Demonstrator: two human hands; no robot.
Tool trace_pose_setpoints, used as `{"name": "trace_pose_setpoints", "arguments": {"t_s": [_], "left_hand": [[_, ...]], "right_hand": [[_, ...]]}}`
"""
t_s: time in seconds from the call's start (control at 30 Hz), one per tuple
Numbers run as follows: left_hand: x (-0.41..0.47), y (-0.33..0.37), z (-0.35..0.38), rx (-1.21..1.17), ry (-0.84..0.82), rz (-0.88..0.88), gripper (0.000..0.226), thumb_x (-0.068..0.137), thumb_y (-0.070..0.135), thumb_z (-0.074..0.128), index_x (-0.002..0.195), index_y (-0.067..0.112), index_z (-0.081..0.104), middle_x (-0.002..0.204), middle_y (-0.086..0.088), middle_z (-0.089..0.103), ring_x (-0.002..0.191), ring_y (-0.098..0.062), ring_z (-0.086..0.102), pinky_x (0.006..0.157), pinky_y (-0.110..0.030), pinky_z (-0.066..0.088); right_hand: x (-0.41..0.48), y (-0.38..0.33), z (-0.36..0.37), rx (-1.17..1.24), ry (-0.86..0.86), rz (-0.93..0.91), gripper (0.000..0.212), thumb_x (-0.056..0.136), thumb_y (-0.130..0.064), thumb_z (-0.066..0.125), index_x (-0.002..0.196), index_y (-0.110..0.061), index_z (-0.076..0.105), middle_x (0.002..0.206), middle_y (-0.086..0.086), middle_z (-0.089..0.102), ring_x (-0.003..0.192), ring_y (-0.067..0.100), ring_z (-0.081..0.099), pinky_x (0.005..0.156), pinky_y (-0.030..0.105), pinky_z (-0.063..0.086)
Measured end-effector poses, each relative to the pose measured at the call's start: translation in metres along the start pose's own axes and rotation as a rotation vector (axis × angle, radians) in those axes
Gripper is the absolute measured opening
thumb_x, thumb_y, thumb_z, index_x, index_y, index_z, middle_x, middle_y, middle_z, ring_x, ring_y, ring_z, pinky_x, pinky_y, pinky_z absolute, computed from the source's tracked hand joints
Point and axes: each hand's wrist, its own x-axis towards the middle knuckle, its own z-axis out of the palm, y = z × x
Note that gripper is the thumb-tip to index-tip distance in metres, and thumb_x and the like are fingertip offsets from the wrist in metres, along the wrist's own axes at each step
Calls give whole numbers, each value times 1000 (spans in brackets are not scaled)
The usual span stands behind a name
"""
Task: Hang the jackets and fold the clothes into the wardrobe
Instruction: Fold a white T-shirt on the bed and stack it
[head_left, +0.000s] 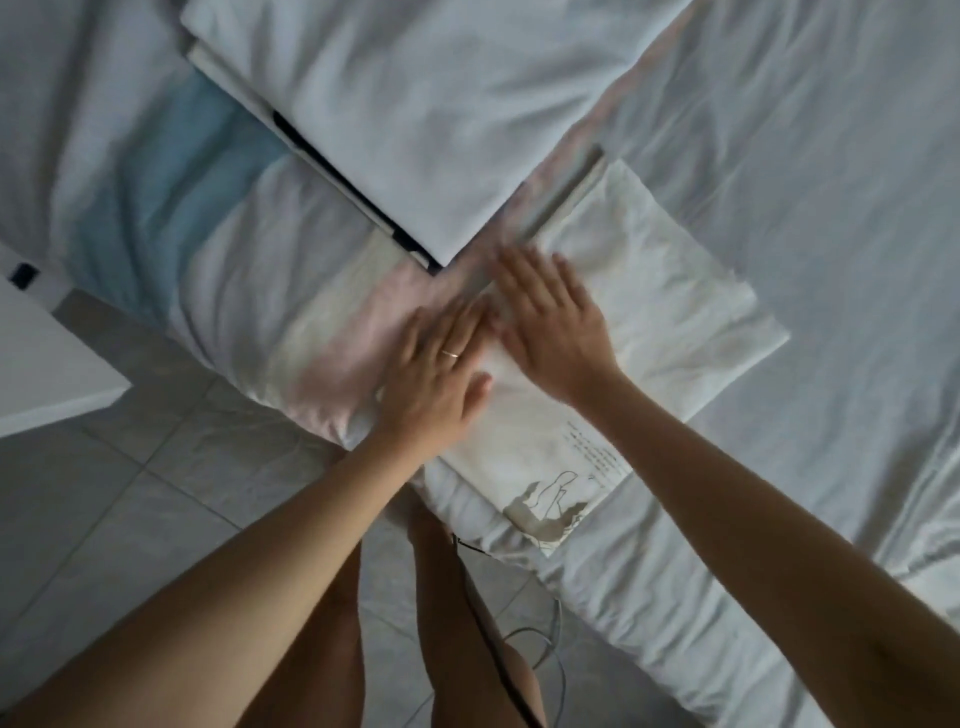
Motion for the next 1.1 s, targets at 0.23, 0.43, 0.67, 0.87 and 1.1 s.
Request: {"name": "trace_pose_setpoints", "arguments": {"t_s": [0.23,0.43,0.67,0.87,1.1], "left_hand": [[2,-5,14,109,-45,6,70,95,45,28,152,9,13,160,-8,7,148,-22,8,118,-48,10],[9,19,2,41,-3,-27,75,83,27,44,150,6,19,159,-12,12,147,-24,9,115,-57,7],[103,32,-2,250,-41,504,68,90,47,32,152,25,14,160,-1,13,146,-32,13,112,-64,11],[196,45,-24,274,-54,263,76,87,66,21,151,32,-1,161,-4,-2,142,-49,0,107,-72,8],[168,72,-30,207,-36,300,67,94,47,30,153,22,8,161,-9,1,143,-46,0,112,-63,0]], "right_hand": [[4,106,-8,-116,-130,379,60,96,-50,22,152,-27,20,159,0,18,146,23,19,118,44,6],[-15,86,-29,-67,69,421,56,99,-30,30,150,-8,26,156,11,24,146,24,19,119,37,1],[-117,104,-17,-95,-165,423,65,98,-55,23,151,-19,22,158,4,22,146,21,19,119,40,9],[-119,151,-25,112,-172,1000,74,89,-67,32,152,-34,10,161,-5,-2,148,25,-2,114,59,-7],[-107,64,-12,-25,-62,787,59,95,-46,32,151,-29,22,160,-2,17,147,23,14,115,49,-7]]}}
